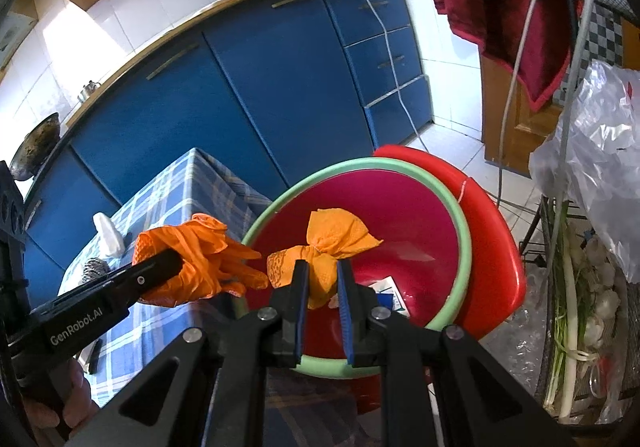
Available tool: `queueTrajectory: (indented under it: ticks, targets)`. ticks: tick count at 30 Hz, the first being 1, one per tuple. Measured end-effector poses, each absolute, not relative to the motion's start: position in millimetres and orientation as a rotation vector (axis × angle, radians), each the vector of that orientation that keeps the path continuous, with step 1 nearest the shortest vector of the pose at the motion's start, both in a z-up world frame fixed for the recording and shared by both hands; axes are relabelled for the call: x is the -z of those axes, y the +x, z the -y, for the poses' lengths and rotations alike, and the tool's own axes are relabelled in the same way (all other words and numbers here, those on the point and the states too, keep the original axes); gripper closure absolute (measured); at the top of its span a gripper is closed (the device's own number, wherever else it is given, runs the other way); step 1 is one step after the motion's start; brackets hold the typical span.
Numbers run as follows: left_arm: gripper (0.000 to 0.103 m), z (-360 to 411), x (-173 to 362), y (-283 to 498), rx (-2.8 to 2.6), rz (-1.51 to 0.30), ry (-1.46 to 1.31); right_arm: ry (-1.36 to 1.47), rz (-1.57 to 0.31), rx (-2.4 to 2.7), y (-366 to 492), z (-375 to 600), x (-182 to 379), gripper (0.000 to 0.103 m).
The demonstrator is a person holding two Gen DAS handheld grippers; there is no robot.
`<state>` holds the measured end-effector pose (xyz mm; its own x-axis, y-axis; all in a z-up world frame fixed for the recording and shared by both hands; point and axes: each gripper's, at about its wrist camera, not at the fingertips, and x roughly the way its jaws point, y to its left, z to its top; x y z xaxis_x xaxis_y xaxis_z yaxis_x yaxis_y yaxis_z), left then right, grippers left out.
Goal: Collect trash
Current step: 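Carry glove and orange cloth over the red basin and open both tools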
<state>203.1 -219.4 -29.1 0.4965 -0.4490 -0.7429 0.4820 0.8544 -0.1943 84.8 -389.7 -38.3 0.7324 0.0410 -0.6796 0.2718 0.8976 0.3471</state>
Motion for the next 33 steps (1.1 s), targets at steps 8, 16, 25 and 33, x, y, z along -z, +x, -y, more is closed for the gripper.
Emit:
queueTrajectory:
  ticks: [8, 16, 25, 33]
  targets:
    - [0.084, 231.0, 37.0, 208.0, 0.575, -0.902, 0.057, 0.467, -0.76, 0.164, 85.9, 398.5, 46.6, 0.079]
    - [0.062, 231.4, 36.5, 208.5, 0.561, -0.899, 0.054, 0.503, -0.756, 0.16, 83.9, 403.3, 46.8, 0.074]
    - [0.061, 222.3, 29.6, 204.6, 0.545, -0.888, 0.056, 0.51, -0.757, 0.153, 80.4, 401.1, 44.5, 0.064]
    - [0.06, 210.0, 21.7, 195.3, 0.53, -0.876, 0.044, 0.51, -0.75, 0.142, 74.4, 394.6, 38.8, 0.059]
